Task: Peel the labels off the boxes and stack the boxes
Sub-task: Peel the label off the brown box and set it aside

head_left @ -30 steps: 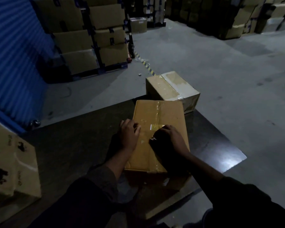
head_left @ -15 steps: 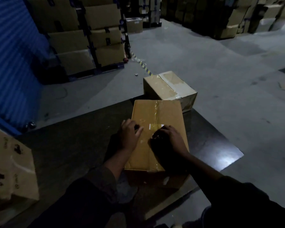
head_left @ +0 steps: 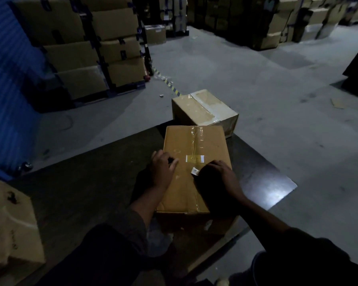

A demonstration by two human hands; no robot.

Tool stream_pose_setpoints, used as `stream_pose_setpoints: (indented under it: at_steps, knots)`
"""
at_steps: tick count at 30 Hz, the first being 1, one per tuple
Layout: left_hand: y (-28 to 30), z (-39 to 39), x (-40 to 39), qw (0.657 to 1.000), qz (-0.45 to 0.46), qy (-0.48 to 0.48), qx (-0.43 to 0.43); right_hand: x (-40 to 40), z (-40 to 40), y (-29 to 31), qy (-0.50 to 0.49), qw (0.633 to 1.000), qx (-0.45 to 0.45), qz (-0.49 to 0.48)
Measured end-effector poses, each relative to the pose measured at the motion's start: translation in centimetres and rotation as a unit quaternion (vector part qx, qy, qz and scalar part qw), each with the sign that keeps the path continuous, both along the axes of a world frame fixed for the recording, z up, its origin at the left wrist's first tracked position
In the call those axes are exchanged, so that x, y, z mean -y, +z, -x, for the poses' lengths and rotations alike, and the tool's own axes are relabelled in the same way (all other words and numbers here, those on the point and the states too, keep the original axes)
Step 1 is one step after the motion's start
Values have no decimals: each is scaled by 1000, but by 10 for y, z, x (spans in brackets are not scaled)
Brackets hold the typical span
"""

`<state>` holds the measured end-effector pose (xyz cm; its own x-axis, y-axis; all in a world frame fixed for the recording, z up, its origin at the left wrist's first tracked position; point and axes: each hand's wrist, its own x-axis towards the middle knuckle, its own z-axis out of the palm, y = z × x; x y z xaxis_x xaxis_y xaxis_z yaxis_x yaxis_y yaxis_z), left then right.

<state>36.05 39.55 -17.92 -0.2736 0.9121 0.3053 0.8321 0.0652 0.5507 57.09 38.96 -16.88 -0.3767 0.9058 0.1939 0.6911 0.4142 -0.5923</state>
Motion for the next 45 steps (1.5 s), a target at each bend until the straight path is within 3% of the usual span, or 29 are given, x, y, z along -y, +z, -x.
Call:
stream_pose_setpoints:
  at_steps: [11,16,24,34,36,39,45]
  knots:
    - [3,-1,2,1000,14,-5,-7,23,-6,3,-67,994,-80,30]
    - [7,-4,3,1000,16,-11,0,30,-20,2,-111,974,-193,29]
    - [15,-76,31,982,-59,-176,-27,64,-53,-12,-290,854,-424,81]
    - [-11,-209,87,902,-109,-417,-8,131,-153,-69,-493,763,-408,92]
    - [-27,-239,102,887,-86,-454,-6,142,-178,-83,-528,739,-406,101]
    - [-64,-263,112,891,3,-453,15,154,-200,-104,-581,713,-376,112]
    - [-145,-345,116,905,237,-344,83,165,-273,-198,-679,622,-338,194]
